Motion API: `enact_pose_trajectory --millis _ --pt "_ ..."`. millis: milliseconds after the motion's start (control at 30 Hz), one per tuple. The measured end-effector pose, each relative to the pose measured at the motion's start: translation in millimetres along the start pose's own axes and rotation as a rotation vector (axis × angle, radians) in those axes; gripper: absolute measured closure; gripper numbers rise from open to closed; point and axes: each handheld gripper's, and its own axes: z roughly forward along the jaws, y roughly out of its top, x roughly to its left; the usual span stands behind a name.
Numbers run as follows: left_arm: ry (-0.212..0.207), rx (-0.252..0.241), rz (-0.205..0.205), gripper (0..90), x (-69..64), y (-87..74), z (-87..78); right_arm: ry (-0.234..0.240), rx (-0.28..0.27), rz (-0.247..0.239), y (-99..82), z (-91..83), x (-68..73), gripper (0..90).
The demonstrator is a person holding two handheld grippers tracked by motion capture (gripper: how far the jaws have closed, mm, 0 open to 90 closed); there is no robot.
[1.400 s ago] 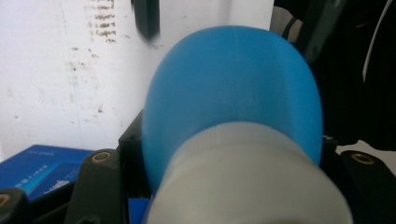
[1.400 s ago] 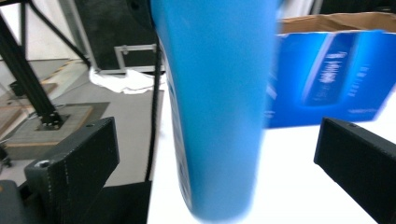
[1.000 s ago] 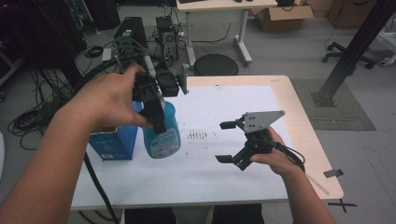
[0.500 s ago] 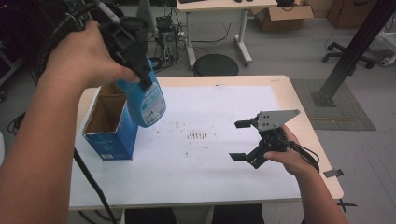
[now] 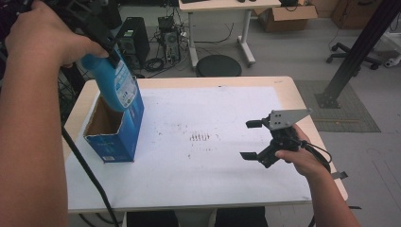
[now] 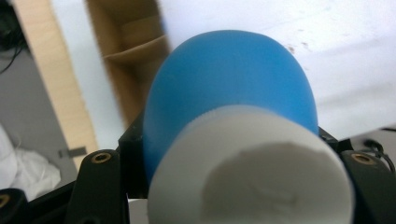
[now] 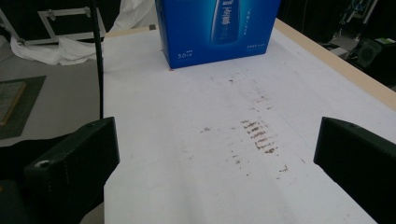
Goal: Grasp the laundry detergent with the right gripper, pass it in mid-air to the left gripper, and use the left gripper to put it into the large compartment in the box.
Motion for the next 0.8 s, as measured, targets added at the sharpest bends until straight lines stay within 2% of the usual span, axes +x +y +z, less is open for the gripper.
enact_pose_trajectory --millis 200,367,800 --pt "0.040 -0.001 -0.096 38.2 23.9 0.6 10.4 -0.004 0.009 0.007 -2.5 -0.7 -1.6 0.1" --pt "0.064 0.004 -0.119 38.2 32.2 2.7 19.3 0.002 0.020 0.011 -3.6 2.8 -2.5 0.2" --pt "0.076 0.031 -0.148 38.2 48.3 3.1 48.1 0.006 0.044 0.024 -4.6 11.0 -4.4 0.4"
